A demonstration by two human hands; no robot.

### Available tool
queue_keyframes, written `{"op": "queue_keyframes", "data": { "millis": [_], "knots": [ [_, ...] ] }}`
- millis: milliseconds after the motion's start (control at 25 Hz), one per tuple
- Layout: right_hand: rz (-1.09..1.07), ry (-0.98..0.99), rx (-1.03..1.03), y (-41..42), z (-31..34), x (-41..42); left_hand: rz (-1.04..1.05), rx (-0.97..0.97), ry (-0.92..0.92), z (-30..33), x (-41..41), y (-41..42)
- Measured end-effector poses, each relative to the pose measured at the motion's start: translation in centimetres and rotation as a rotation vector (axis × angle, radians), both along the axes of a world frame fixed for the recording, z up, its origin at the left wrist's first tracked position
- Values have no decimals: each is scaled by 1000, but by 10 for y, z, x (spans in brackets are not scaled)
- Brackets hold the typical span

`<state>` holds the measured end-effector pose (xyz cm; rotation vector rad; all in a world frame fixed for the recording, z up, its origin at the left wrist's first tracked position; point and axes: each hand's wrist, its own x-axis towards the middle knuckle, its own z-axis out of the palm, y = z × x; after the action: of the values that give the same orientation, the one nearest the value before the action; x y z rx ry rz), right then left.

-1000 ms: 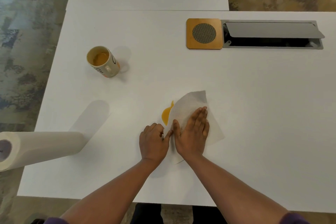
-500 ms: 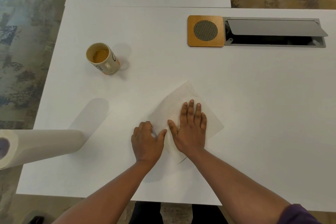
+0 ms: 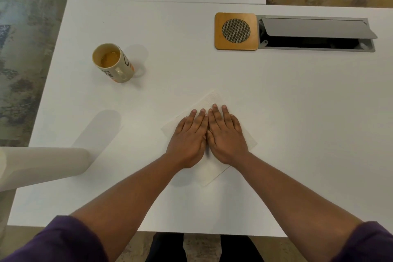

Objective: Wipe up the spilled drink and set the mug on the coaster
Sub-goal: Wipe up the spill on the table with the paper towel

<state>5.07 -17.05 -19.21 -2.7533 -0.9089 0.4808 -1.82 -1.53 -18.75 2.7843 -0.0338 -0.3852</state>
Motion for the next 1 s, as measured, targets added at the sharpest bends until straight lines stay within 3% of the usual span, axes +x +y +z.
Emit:
{"op": "queue_keyframes", "data": {
  "millis": [240,440,800,1000],
  "knots": [
    [51,-19,-38,3,6,8,-26,-26,41,-3,0,8],
    [16,5,-37,15,16,15,71,-316,36,1,4,19],
    [59,8,-163,17,24,22,158,-105,25,6,-25,25],
    [-2,-41,-106,-4,23,14,210,29,33,5,-48,29]
  ]
}}
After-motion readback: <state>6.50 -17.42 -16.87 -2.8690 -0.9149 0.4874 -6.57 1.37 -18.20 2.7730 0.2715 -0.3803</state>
